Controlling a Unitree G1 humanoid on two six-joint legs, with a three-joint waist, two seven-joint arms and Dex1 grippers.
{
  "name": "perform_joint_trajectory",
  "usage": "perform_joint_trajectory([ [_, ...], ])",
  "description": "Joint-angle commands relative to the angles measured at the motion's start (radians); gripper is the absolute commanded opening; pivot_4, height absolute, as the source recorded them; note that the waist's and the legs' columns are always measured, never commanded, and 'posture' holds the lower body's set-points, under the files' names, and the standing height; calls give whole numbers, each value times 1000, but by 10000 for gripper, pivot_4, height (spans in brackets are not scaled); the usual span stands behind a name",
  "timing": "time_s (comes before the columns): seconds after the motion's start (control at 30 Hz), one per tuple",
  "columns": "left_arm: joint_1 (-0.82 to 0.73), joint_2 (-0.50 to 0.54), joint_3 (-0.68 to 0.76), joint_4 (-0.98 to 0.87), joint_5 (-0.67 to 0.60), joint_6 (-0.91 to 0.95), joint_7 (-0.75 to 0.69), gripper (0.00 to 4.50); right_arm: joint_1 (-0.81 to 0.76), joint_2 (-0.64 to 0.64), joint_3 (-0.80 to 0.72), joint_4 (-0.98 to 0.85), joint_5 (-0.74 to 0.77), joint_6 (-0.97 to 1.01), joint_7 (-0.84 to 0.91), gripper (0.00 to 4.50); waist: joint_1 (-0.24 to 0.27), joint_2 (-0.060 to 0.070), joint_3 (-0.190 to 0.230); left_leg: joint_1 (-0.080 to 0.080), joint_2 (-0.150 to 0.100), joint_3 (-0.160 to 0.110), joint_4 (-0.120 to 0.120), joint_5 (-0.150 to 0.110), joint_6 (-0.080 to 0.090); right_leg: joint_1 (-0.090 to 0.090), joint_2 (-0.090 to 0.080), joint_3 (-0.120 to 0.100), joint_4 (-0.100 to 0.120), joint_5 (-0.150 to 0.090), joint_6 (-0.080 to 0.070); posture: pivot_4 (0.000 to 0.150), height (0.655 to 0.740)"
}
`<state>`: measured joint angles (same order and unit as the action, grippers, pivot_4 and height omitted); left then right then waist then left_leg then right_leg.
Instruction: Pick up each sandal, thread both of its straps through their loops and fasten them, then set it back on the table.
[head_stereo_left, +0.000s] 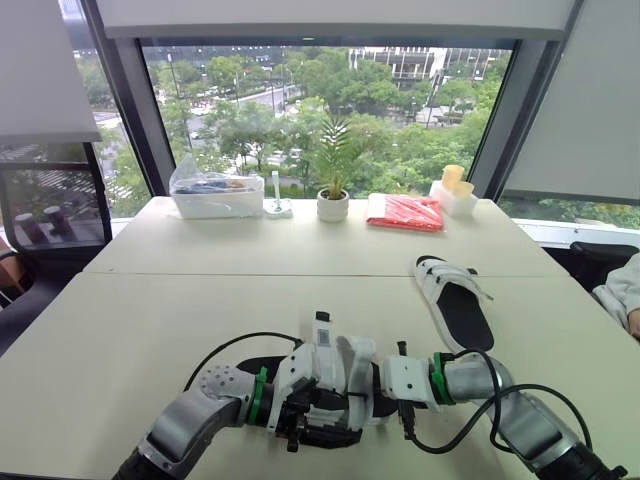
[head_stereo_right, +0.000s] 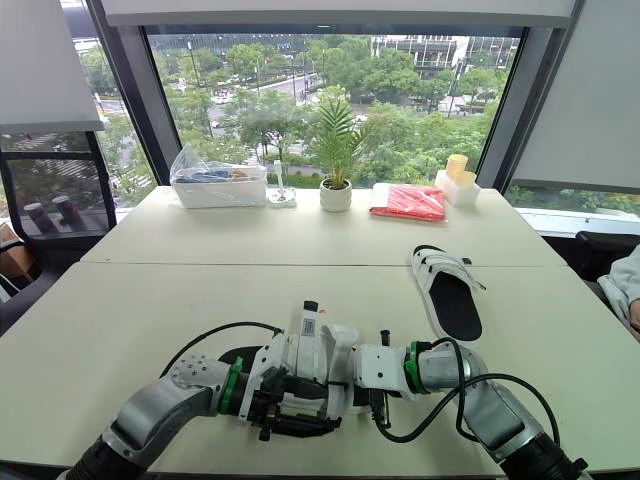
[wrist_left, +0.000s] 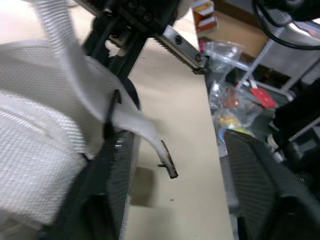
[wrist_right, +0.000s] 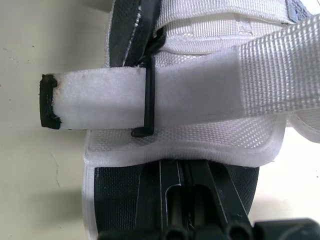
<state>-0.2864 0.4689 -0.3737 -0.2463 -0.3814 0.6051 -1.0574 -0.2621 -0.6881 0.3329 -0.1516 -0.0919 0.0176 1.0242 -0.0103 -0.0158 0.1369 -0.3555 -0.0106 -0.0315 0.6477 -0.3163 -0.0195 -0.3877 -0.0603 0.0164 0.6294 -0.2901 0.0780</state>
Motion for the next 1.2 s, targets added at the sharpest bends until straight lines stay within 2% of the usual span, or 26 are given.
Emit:
perform_joint_trajectory([
  [0.03,32,7,-33,42,21,42,27,5723,41,-6,70,64,-50,50,24,0,-2,0,0,0,0,0,0,0,0,0,0,0,0,0,0,1500,7400],
  [0.07,36,7,-33,45,17,45,29,2249,42,-6,70,64,-49,51,24,0,-2,1,0,0,0,0,0,0,0,-1,0,0,0,0,0,1500,7400],
  [0.1,39,9,-35,48,17,44,29,679,43,-7,69,63,-49,50,24,0,-1,0,1,0,0,0,-1,0,0,-1,0,0,0,0,0,1500,7400],
  [0.3,40,23,-44,67,21,50,24,679,36,-8,68,71,-49,48,28,0,-2,0,1,-1,0,0,-1,0,0,-1,0,-1,0,0,0,1500,7400],
  [0.5,47,45,-33,41,-37,79,-40,679,33,-1,73,75,-50,48,25,0,-4,0,1,-1,0,0,-1,0,0,-2,0,-1,0,0,0,1500,7400],
  [0.77,73,155,9,-75,-180,75,-223,679,27,4,78,87,-50,41,26,0,-5,1,1,-1,1,0,-2,0,0,-2,0,-1,0,0,-1,1500,7400],
  [0.87,95,222,-7,-109,-138,-10,-282,679,23,7,83,94,-49,36,29,0,-7,1,2,-1,1,0,-2,0,0,-3,0,-1,0,-1,-1,1500,7400],
  [0.97,101,238,-7,-96,-110,-98,-300,679,19,10,86,100,-49,31,32,0,-8,1,2,-1,1,0,-3,0,0,-3,0,-1,0,-1,-2,1500,7400],
  [1.2,71,141,66,-5,-91,-338,-284,679,9,16,88,115,-55,21,34,0,-8,1,2,-1,1,0,-4,0,0,-4,0,-1,0,-2,-3,1500,7400],
])
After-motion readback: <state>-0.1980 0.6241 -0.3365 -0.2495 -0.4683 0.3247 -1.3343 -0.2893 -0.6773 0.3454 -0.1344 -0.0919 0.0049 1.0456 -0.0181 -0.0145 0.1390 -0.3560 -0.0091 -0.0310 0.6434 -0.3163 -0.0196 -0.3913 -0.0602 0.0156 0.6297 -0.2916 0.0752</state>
